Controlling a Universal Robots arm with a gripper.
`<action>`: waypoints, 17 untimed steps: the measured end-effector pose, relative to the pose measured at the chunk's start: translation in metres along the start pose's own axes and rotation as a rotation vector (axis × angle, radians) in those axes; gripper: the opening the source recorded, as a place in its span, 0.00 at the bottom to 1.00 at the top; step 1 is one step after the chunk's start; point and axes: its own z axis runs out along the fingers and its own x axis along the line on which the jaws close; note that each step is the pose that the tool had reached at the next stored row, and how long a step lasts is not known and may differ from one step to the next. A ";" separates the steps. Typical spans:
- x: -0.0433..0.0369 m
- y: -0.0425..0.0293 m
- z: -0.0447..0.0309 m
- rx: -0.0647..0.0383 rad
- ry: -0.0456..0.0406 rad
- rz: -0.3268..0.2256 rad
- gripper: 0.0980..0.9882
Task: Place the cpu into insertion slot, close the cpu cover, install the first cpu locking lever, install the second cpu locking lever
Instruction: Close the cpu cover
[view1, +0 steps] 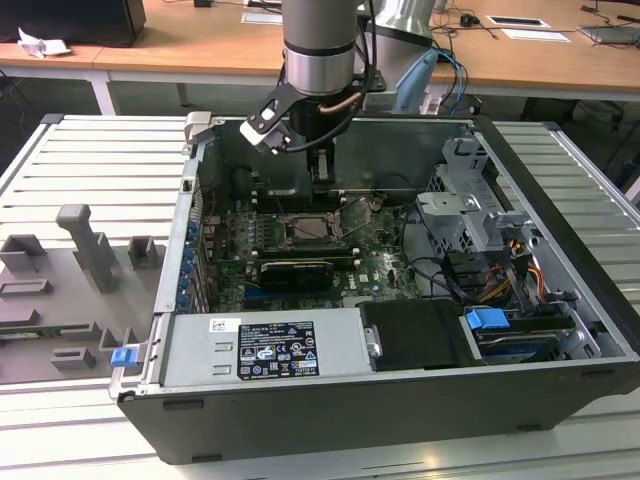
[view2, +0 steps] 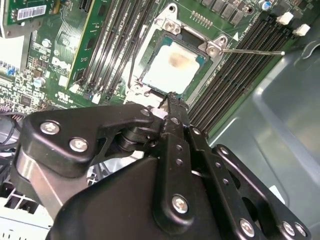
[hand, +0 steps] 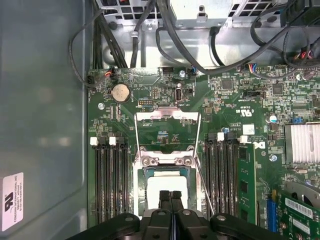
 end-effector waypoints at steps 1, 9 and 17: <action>0.0001 0.0000 -0.0010 0.000 0.0000 0.000 0.01; 0.0005 0.0080 -0.0046 0.000 0.0001 0.000 0.01; 0.0008 0.0211 -0.0036 0.000 0.0001 0.000 0.01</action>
